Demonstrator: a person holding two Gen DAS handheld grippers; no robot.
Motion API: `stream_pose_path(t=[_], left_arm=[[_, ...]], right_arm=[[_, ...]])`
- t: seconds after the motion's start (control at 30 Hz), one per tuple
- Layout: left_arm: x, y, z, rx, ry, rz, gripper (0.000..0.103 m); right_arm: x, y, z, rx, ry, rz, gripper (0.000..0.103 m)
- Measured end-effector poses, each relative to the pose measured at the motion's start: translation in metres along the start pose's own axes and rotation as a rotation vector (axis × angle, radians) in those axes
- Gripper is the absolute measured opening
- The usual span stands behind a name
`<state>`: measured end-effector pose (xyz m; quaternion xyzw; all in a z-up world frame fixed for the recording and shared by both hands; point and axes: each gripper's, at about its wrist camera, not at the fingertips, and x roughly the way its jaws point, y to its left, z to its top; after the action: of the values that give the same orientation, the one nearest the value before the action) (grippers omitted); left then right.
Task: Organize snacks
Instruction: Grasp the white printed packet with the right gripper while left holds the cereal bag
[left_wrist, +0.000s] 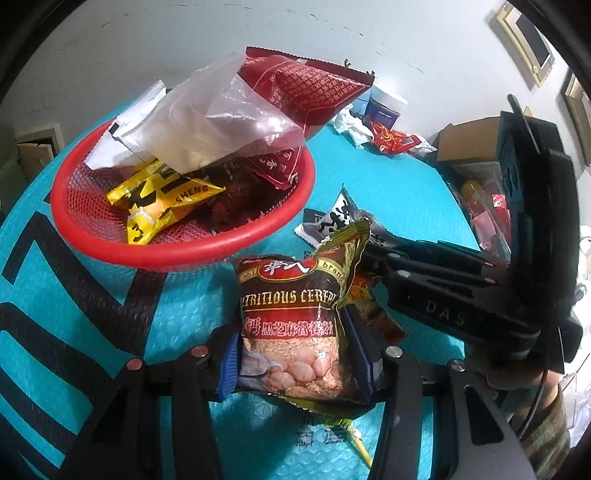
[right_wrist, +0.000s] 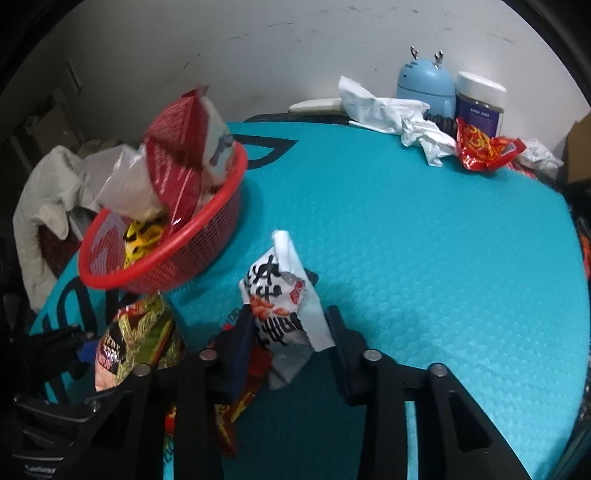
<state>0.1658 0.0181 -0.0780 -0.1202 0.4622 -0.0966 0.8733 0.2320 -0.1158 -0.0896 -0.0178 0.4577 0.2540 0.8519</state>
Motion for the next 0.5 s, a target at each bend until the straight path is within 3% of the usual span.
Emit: stream_pose_path(t=[0.27, 0.5], left_arm=[[-0.01, -0.007, -0.017, 0.041, 0.017, 0.01, 0.048], [-0.026, -0.021, -0.045, 0.093, 0.063, -0.026, 0.048]], right_arm=[[-0.024, 0.008, -0.033, 0.022, 0.007, -0.019, 0.033], [-0.06, 0.02, -0.074, 0.042, 0.014, -0.072, 0.033]])
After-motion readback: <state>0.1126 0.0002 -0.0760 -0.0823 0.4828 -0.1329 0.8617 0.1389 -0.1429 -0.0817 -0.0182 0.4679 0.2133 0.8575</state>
